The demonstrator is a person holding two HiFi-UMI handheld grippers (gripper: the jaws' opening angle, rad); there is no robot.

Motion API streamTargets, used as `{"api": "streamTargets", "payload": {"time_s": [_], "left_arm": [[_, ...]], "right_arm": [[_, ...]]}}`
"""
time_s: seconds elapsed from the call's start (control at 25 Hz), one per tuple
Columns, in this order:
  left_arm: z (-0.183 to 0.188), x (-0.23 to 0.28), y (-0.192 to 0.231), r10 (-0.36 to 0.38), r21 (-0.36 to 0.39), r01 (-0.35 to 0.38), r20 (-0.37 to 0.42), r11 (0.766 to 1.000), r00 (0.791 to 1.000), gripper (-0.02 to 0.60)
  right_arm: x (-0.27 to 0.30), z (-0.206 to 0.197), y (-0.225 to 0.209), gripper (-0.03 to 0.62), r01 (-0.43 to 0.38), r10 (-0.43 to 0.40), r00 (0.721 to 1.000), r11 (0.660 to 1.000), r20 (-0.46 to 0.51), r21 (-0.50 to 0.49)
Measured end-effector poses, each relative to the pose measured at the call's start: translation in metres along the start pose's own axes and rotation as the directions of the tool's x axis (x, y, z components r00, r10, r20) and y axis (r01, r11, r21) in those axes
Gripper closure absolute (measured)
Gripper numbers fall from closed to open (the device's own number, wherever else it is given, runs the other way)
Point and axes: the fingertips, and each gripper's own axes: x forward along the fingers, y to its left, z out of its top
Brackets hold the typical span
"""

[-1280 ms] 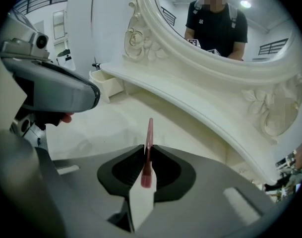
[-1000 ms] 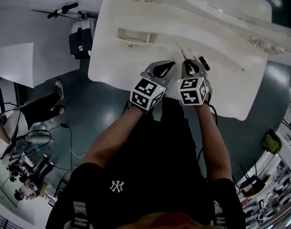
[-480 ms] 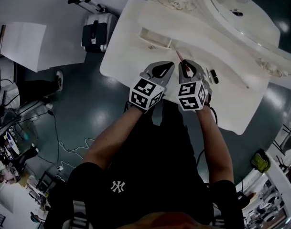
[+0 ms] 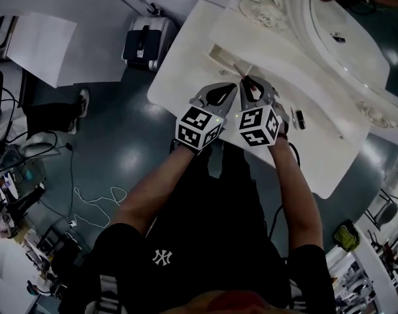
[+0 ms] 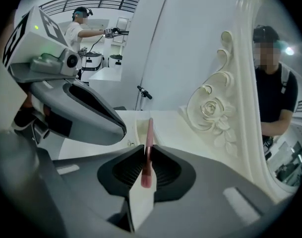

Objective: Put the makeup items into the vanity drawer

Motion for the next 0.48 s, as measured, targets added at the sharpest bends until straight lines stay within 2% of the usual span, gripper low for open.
{"api": "streamTargets", "payload": {"time_s": [0.48], "left_arm": [[0.008,0.000,0.033,0.056,-0.038,-0.055,0.016,0.998,0.998,0.581]], "right_arm": [[0.044,0.021,0.003,0.517,-0.030,0.030,1.000,0.989,-0.004,-0.143]]}}
